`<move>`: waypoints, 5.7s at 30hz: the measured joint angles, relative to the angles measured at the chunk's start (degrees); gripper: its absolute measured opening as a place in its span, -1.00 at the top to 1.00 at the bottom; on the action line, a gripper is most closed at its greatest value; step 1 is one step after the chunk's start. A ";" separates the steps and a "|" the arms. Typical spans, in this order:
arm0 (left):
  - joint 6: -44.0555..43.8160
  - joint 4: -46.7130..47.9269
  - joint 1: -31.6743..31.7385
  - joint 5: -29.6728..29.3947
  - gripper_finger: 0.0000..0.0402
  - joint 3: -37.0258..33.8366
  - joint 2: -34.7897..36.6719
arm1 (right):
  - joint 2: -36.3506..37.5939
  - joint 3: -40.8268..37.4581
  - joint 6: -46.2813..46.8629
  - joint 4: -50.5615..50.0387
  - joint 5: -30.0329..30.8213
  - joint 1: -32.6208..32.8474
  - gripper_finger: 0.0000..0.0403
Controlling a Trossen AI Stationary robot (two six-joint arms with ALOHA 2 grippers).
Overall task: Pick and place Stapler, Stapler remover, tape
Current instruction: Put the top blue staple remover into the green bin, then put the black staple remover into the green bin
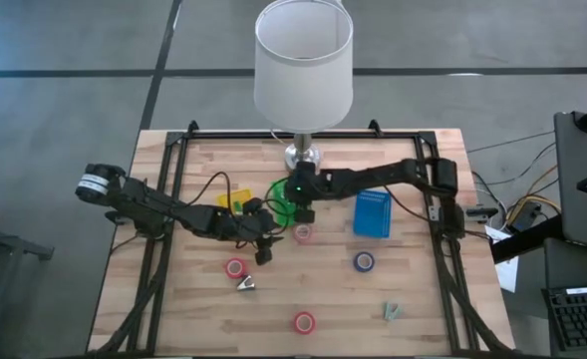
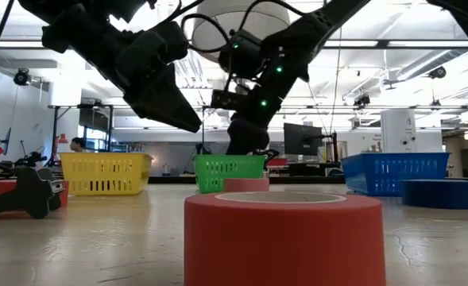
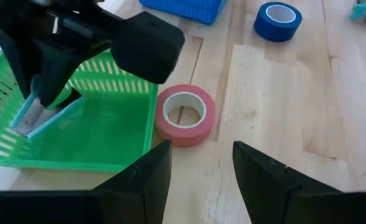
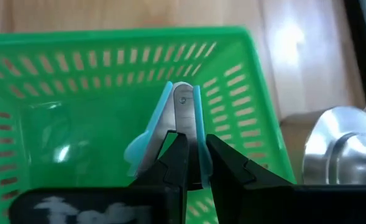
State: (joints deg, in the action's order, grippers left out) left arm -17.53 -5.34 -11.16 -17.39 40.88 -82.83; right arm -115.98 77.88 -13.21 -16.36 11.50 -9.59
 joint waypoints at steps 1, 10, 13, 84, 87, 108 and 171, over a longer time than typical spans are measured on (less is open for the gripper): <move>0.36 0.19 0.00 0.00 0.13 0.00 0.00 | -0.68 1.03 0.03 -1.26 -0.08 -0.15 0.80; 1.09 0.31 -0.03 0.00 0.13 0.00 0.00 | -2.69 3.92 0.60 -4.80 -4.77 -0.56 0.67; 1.10 0.35 -0.08 0.01 0.13 0.00 0.00 | -2.87 4.36 0.13 -4.81 -5.41 -0.50 0.57; -27.37 21.27 -21.94 3.64 0.52 3.02 -7.99 | 21.37 -19.93 15.79 -11.56 -10.50 22.35 0.60; -27.35 20.46 -21.48 2.49 0.72 2.92 -8.04 | 21.37 -19.99 18.57 -13.43 -10.49 22.71 0.64; 9.25 19.40 0.18 -7.97 0.76 21.42 -8.00 | 21.39 -20.04 22.30 -30.23 -13.46 25.49 0.70; 10.11 15.78 17.19 -12.78 0.27 24.44 -22.03 | 24.21 -20.04 13.19 -27.01 -12.93 25.45 0.73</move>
State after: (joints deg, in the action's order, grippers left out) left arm -7.42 10.44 6.03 -30.17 65.32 -104.86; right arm -91.77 57.84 -0.01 -43.37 -1.43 15.86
